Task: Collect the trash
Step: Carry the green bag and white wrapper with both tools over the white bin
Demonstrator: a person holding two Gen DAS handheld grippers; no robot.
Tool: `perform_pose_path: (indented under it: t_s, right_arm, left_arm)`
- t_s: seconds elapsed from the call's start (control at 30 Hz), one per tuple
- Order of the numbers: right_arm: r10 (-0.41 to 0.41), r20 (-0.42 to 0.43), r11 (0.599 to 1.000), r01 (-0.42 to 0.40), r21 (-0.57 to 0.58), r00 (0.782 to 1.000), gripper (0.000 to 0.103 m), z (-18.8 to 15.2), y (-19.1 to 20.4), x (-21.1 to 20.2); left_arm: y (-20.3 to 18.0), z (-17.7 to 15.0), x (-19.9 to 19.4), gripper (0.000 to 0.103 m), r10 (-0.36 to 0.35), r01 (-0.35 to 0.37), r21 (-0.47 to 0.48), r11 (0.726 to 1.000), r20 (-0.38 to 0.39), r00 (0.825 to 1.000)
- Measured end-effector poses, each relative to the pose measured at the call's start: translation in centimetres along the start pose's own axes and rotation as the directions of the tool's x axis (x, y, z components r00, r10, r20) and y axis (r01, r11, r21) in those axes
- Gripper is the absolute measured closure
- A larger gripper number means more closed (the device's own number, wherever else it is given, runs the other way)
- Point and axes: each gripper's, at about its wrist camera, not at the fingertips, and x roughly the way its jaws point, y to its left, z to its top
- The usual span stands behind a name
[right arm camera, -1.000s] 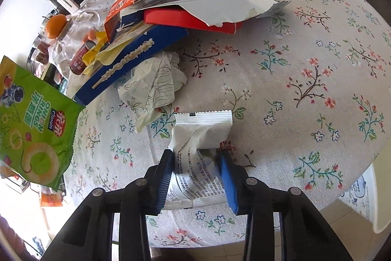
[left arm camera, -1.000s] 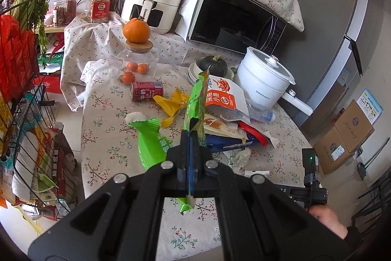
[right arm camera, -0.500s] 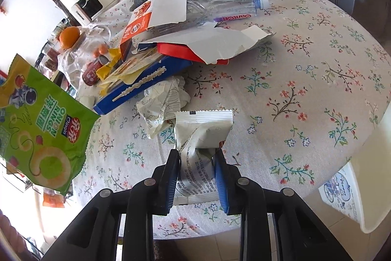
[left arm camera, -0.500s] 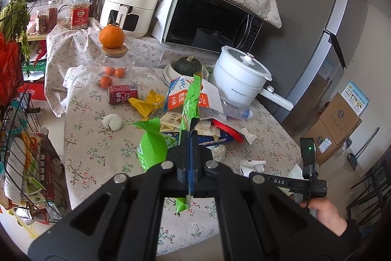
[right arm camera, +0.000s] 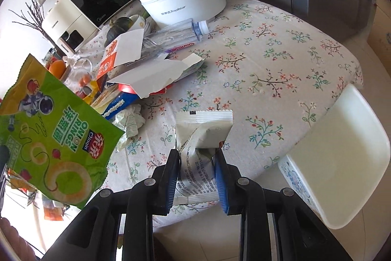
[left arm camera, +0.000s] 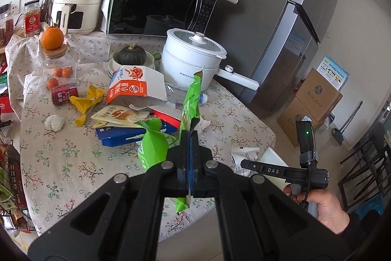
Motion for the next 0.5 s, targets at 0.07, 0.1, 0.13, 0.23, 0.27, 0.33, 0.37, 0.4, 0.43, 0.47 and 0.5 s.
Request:
perform_pose_path:
  t_s: [0.07, 0.1, 0.13, 0.23, 0.27, 0.33, 0.37, 0.4, 0.43, 0.47, 0.5]
  right_arm:
    - [-0.01, 0.007, 1.0, 0.01, 0.015, 1.0, 0.074, 0.0, -1.3, -0.6]
    - [-0.015, 0.011, 1.0, 0.014, 0.024, 1.0, 0.074, 0.0, -1.9, -1.0]
    - [-0.019, 0.015, 0.999, 0.019, 0.032, 1.0, 0.074, 0.1, -2.5, -1.4]
    - [-0.035, 0.029, 0.998, 0.033, 0.055, 0.999, 0.074, 0.0, -4.5, -2.5]
    - [-0.039, 0.033, 0.997, 0.037, 0.063, 0.999, 0.074, -0.1, -5.1, -2.9]
    - [-0.049, 0.041, 0.996, 0.046, 0.079, 0.998, 0.074, -0.1, -6.2, -3.5]
    - [-0.054, 0.045, 0.995, 0.05, 0.088, 0.998, 0.074, -0.2, -6.7, -3.9]
    - [-0.058, 0.049, 0.994, 0.053, 0.096, 0.997, 0.074, -0.2, -7.3, -4.2]
    - [-0.062, 0.052, 0.993, 0.056, 0.103, 0.997, 0.074, -0.3, -7.8, -4.4]
    - [-0.066, 0.055, 0.992, 0.059, 0.11, 0.996, 0.074, -0.4, -8.4, -4.7]
    - [-0.069, 0.058, 0.991, 0.062, 0.118, 0.996, 0.074, -0.5, -8.9, -5.0]
  left_arm:
    - [-1.3, -0.1, 0.9, 0.103, -0.02, 0.02, 0.014, 1.0, -0.011, 1.0]
    - [-1.9, -0.2, 1.3, 0.103, -0.031, 0.031, 0.021, 0.999, -0.017, 0.999]
    - [-2.6, -0.2, 1.7, 0.103, -0.042, 0.042, 0.027, 0.999, -0.023, 0.999]
    - [-4.5, -0.5, 2.8, 0.103, -0.074, 0.076, 0.043, 0.996, -0.042, 0.996]
    - [-5.2, -0.6, 3.2, 0.103, -0.084, 0.086, 0.05, 0.995, -0.047, 0.995]
    - [-6.5, -0.9, 3.9, 0.103, -0.101, 0.104, 0.065, 0.992, -0.056, 0.993]
    - [-7.1, -1.0, 4.2, 0.103, -0.108, 0.113, 0.072, 0.991, -0.061, 0.992]
    - [-7.8, -1.0, 4.5, 0.103, -0.117, 0.122, 0.074, 0.99, -0.066, 0.991]
    - [-8.3, -1.1, 4.9, 0.103, -0.125, 0.131, 0.078, 0.988, -0.071, 0.99]
    - [-8.8, -1.2, 5.2, 0.103, -0.133, 0.139, 0.082, 0.987, -0.076, 0.988]
    - [-9.4, -1.4, 5.5, 0.103, -0.141, 0.148, 0.086, 0.985, -0.081, 0.987]
